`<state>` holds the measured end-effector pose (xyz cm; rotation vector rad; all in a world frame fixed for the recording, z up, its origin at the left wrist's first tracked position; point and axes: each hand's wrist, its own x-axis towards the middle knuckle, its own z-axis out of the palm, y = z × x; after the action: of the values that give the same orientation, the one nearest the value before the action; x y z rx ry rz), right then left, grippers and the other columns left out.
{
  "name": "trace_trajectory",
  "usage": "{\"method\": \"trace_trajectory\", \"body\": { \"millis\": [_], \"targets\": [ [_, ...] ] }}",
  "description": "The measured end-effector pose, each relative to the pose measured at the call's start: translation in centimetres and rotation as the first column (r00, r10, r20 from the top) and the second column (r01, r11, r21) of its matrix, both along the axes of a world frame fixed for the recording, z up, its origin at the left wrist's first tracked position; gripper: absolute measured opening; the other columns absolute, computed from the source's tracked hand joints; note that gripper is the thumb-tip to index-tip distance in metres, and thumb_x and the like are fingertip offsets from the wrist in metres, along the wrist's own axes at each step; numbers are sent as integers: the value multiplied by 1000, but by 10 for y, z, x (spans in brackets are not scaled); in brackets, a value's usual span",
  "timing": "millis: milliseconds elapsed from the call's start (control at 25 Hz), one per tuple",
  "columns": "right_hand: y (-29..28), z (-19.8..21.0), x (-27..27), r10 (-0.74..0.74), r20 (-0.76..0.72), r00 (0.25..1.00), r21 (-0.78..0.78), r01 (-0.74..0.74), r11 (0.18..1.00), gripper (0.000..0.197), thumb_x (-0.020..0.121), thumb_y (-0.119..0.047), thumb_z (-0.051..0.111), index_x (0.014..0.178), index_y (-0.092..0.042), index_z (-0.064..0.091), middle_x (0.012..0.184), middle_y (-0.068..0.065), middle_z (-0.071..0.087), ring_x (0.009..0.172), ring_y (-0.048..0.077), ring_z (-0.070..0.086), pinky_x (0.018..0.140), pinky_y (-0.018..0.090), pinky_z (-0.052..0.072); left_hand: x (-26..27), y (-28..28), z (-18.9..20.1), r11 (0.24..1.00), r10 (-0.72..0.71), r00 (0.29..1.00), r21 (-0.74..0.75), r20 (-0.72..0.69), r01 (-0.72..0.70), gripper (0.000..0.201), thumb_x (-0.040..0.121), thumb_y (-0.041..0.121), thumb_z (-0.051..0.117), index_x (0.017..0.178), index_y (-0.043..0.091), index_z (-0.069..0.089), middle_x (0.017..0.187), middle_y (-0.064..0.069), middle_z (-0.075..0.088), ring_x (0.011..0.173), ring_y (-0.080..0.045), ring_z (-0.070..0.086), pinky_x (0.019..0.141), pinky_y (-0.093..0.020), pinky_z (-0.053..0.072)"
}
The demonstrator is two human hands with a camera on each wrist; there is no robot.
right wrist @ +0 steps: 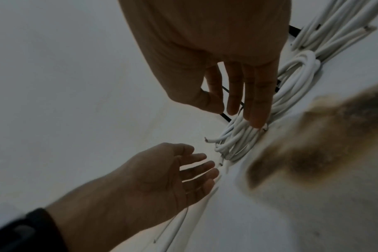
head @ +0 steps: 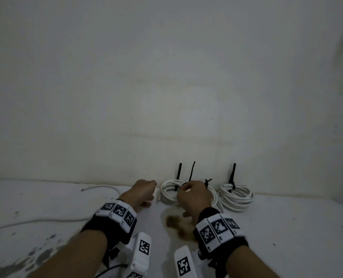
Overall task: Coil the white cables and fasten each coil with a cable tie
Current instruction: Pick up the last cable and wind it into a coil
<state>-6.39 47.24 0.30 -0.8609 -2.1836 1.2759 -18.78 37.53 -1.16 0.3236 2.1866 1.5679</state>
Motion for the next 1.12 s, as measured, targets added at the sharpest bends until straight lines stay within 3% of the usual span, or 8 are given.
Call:
{"method": "trace_trajectory", "body": {
  "millis": [80, 160, 280, 400, 560, 760, 1000, 1120],
  "targets": [
    [-11, 7, 4, 53, 49, 997, 96, -58, 994, 13, 82, -13, 54, 87, -10, 66, 87, 10, 68, 82, 28, 67, 72, 46, 62, 6, -9, 8, 993, -53, 994, -107, -95, 43, 18, 98, 18, 48, 82, 12, 55, 96, -9, 60, 76, -18, 57, 65, -30, 52],
    [-26, 16, 8, 132, 143, 981, 190, -158, 969, 14, 84, -14, 56, 87, -6, 67, 81, 6, 66, 86, 26, 67, 77, 43, 61, 13, -23, 16, 967, -134, 973, -238, -188, 87, 15, 97, 17, 49, 89, 10, 59, 92, -6, 59, 84, -21, 58, 76, -34, 55],
    [-53, 33, 16, 205, 289, 935, 361, -305, 881, 20, 86, -17, 60, 101, -7, 67, 103, 8, 67, 96, 25, 66, 81, 35, 58, 26, -58, 32, 901, -263, 916, -417, -303, 121, 16, 95, 24, 49, 103, 16, 60, 113, -8, 63, 100, -23, 60, 88, -34, 53],
    [-88, 54, 19, 227, 407, 885, 481, -419, 770, 25, 86, -19, 61, 108, -9, 66, 111, 10, 66, 100, 27, 65, 86, 34, 56, 38, -107, 52, 785, -400, 831, -613, -386, 93, 40, 98, 33, 49, 133, 17, 58, 144, -5, 51, 129, -22, 49, 105, -30, 39],
    [-143, 71, 21, 307, 521, 796, 529, -584, 616, 24, 87, -16, 62, 108, -7, 69, 116, 11, 66, 102, 29, 65, 88, 37, 57, 50, -182, 77, 717, -406, 848, -694, -341, 64, 42, 96, 36, 53, 133, 17, 60, 131, -4, 59, 114, -25, 58, 91, -34, 53],
    [-235, 68, 14, 344, 767, 542, 439, -834, 334, 30, 92, -18, 63, 120, -8, 67, 127, 14, 63, 112, 32, 62, 91, 38, 53, 63, -302, 88, 664, -350, 894, -748, -279, 27, 40, 92, 34, 63, 128, 17, 65, 129, -5, 61, 114, -25, 59, 90, -35, 54],
    [-339, 51, -10, 477, 804, 356, 334, -933, 135, 39, 94, -23, 64, 133, -18, 60, 137, 10, 56, 123, 30, 56, 91, 33, 45, 57, -423, 60, 556, -220, 964, -831, -152, -4, 46, 87, 31, 71, 130, 18, 62, 126, -7, 64, 114, -20, 62, 92, -30, 53],
    [-375, 29, -17, 521, 802, 292, 314, -948, 49, 50, 93, -31, 66, 140, -25, 51, 138, 8, 54, 127, 27, 50, 91, 28, 38, 57, -460, 38, 570, -156, 980, -821, -126, -15, 39, 83, 29, 75, 121, 21, 66, 120, -3, 64, 108, -19, 62, 87, -28, 55]
  ]
}}
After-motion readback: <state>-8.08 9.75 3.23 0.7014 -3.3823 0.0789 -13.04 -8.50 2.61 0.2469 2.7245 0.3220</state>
